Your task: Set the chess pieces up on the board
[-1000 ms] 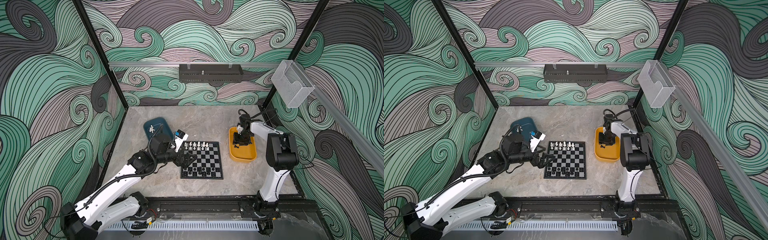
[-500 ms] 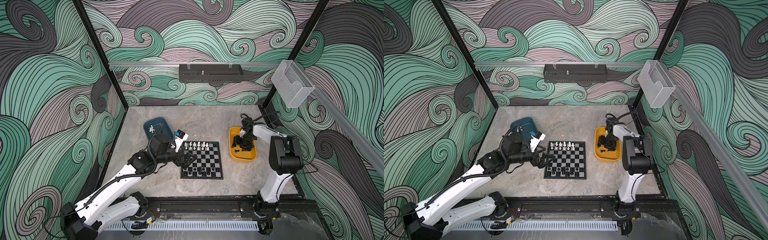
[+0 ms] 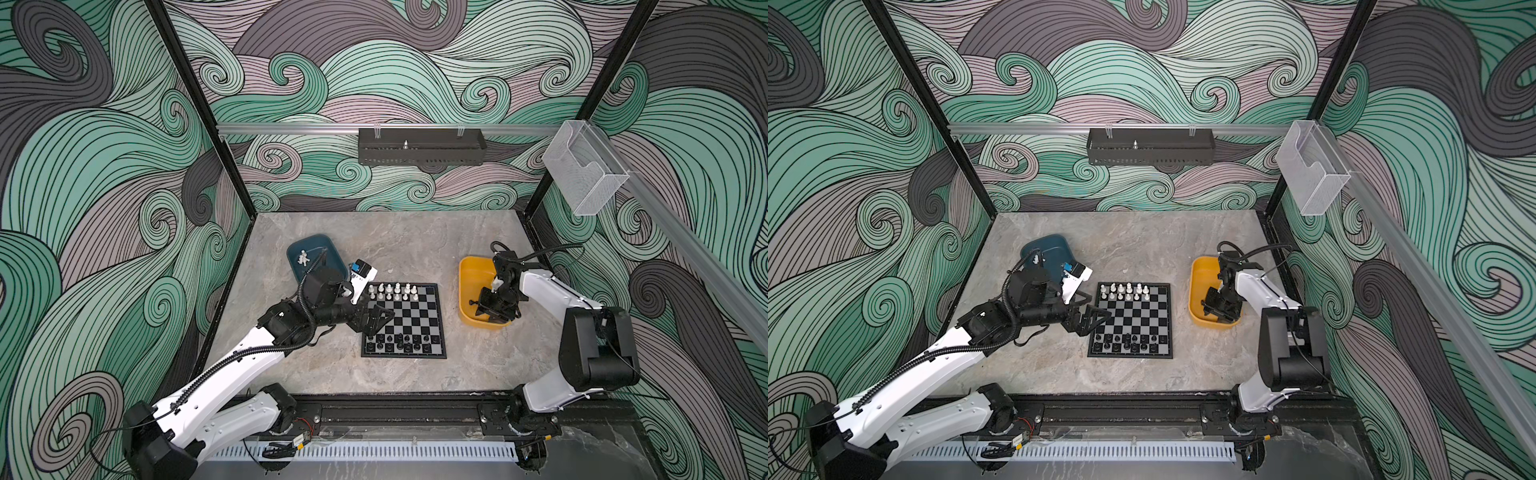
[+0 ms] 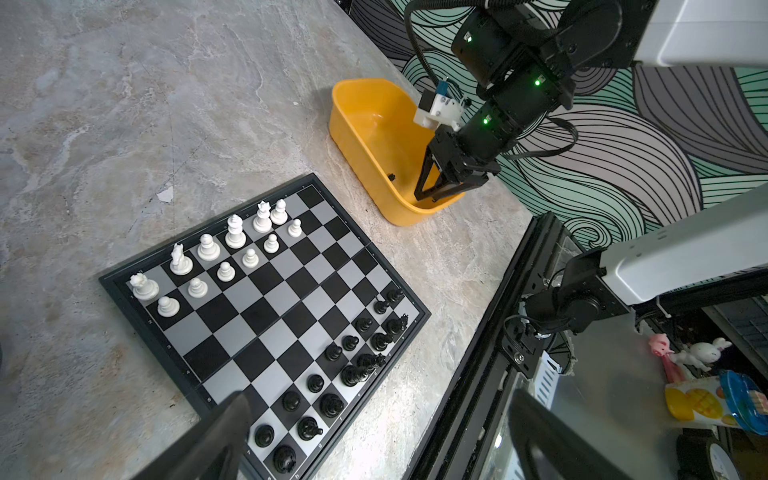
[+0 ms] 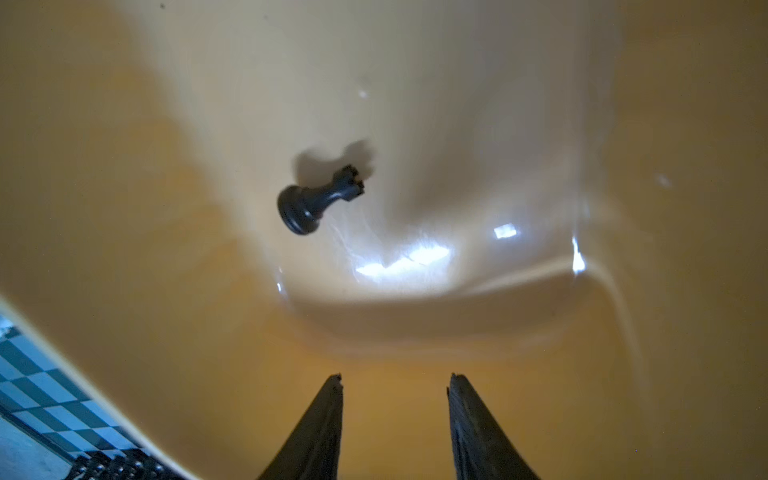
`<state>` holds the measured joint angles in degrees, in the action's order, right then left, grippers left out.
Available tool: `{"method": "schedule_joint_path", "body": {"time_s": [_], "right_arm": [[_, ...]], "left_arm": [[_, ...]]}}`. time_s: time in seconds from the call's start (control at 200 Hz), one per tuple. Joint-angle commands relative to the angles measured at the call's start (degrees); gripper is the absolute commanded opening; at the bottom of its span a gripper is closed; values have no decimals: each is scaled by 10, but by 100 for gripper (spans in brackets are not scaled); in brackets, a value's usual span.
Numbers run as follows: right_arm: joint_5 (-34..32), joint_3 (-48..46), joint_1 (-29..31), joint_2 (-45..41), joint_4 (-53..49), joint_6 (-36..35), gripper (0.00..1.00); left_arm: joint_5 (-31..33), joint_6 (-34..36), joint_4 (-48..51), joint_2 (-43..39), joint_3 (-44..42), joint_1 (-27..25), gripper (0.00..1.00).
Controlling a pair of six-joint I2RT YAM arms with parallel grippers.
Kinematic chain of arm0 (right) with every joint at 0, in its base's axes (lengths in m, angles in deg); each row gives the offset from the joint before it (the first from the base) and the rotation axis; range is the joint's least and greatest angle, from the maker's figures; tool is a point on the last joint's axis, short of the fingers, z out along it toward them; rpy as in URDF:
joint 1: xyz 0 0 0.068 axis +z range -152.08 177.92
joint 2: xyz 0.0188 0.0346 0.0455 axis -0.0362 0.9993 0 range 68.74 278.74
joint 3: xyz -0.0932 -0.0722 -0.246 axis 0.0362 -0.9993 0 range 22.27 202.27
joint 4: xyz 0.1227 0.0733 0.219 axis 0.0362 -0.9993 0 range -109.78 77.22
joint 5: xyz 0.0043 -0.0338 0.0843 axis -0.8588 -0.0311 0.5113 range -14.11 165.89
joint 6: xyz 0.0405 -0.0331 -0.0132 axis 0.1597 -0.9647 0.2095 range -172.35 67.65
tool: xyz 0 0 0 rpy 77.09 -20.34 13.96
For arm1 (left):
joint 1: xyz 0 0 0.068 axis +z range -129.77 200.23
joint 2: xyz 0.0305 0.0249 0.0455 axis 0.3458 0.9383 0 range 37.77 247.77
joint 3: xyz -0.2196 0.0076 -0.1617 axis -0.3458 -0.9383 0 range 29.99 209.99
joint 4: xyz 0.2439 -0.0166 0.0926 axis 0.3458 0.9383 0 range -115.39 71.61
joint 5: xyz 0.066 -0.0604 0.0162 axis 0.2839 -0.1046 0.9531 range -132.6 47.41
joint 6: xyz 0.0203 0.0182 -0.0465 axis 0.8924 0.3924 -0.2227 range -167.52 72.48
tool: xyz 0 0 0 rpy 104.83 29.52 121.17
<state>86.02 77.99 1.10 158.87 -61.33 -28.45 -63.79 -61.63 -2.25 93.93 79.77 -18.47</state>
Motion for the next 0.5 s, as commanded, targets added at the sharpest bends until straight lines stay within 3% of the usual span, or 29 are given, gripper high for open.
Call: {"method": "schedule_joint_path", "body": {"time_s": [0.0,0.095,0.265,0.43,0.495], "right_arm": [[0,-17,1,-30,-31,-3,42],[-7,-32,-20,-48,-34,-8,45],[-21,-6,-27,-31,-17,-22,58],[-83,60,21,16,-11,-46,70],[-108,76,45,40,-16,-46,70]], "left_arm": [[6,4,0,6,0,2,99],[9,6,1,7,0,1,99],[10,6,-1,12,0,1,99],[7,6,-1,22,1,1,99],[10,7,0,23,1,2,98]]}}
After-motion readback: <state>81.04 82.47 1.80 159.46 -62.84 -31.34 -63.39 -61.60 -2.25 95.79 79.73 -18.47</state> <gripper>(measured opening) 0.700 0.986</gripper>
